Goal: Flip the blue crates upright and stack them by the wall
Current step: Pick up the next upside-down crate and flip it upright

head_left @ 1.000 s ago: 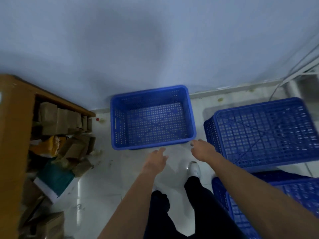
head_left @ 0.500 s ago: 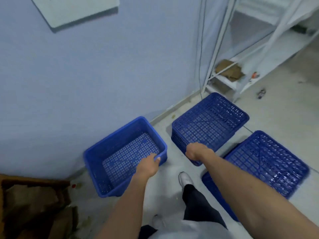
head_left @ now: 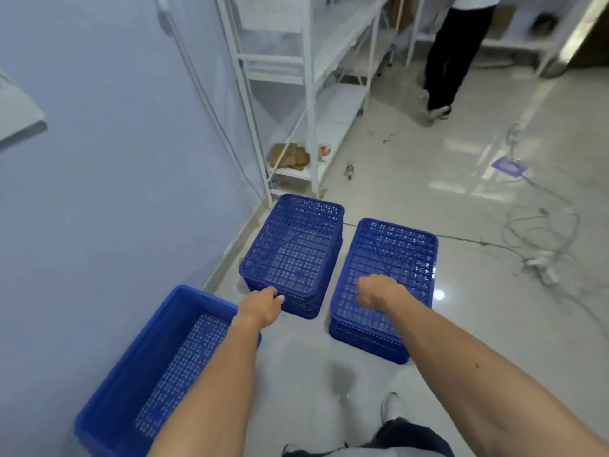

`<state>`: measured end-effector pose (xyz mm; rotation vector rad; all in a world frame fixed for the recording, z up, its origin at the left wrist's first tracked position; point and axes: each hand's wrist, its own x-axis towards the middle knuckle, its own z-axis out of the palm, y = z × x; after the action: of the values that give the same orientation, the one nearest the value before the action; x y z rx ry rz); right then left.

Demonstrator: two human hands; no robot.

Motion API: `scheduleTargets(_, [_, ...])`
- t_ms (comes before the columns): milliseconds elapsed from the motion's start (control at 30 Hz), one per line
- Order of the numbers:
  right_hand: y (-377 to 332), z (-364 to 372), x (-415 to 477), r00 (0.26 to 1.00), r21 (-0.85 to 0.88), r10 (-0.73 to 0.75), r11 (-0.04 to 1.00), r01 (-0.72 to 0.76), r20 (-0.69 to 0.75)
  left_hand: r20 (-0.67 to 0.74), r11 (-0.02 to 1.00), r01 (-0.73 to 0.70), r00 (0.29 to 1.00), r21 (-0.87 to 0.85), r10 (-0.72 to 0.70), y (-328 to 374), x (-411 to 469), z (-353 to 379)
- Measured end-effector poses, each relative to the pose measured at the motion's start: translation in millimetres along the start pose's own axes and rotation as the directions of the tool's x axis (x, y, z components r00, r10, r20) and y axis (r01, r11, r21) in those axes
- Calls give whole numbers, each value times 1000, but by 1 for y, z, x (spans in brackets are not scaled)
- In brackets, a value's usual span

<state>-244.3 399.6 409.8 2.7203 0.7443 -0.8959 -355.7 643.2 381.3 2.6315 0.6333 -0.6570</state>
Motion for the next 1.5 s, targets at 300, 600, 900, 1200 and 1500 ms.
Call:
scheduleTargets(300, [141,72,-49,970,297,160,950,-100,-184,74,976,-147,988,158,136,129,35,24])
scheduleTargets(600, [249,102,-36,983,375,170,918,-131,-70,87,963,-185,981,198,171,226,85,51])
scheduleTargets(900, [285,119,41,954,398,271,867,-300,129,248,957,-227,952,181,179,242,173,88])
scheduleTargets(1200, [290,180,173,926,446,310,812,-376,215,357,939,-271,916,209,185,210,318,171])
scheduleTargets(1500, [319,304,292,899,355,286,845,-400,333,377,943,-145,926,298,23,188,456,265])
